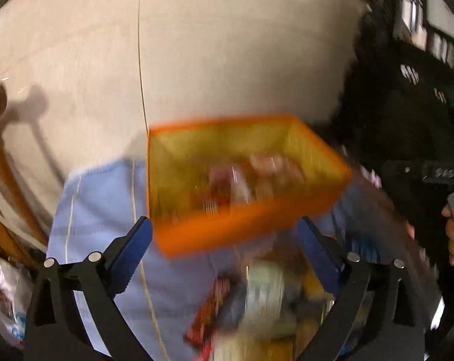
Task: Organize snacks
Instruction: 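Drop yellow bread bag into orange box with left tool while right tool carries rice cake in, then grasp clear bun bag with left tool while right tool grasps blue cookie bag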
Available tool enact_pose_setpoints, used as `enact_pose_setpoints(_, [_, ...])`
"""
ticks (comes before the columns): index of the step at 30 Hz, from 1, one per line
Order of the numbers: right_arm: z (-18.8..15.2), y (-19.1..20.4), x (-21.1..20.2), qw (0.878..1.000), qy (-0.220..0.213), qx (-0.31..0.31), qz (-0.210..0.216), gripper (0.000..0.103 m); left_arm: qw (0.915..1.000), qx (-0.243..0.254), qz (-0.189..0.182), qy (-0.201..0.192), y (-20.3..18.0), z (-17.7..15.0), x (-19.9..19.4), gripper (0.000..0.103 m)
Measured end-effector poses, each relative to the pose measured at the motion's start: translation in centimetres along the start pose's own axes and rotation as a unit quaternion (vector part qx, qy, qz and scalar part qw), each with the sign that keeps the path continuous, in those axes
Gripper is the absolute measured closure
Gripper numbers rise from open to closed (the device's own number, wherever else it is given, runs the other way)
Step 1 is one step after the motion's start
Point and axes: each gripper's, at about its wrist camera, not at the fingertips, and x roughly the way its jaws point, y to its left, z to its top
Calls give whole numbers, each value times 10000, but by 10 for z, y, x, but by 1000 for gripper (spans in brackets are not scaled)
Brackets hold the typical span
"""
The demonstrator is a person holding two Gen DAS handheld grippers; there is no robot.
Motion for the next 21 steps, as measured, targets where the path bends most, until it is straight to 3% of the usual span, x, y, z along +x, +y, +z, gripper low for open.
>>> enact_pose_setpoints(4, [-70, -9, 24, 9973, 443, -221, -540, 14, 9991, -28, 85, 424, -8, -64, -10, 8])
enact_pose_setpoints(6, [-83, -21, 29, 9963, 526, 22, -685, 14, 9982, -133, 157, 557, -6, -86, -11, 8])
enact_pose_setpoints(12, [-80, -45, 42, 9921, 718, 896, -504, 13, 9941, -603, 438, 785, 8, -118, -5, 8])
enact_pose_setpoints(21, [-63, -37, 80, 9833, 1049, 1408, -479, 10, 9934, -488, 603, 845, -3, -117, 17, 8])
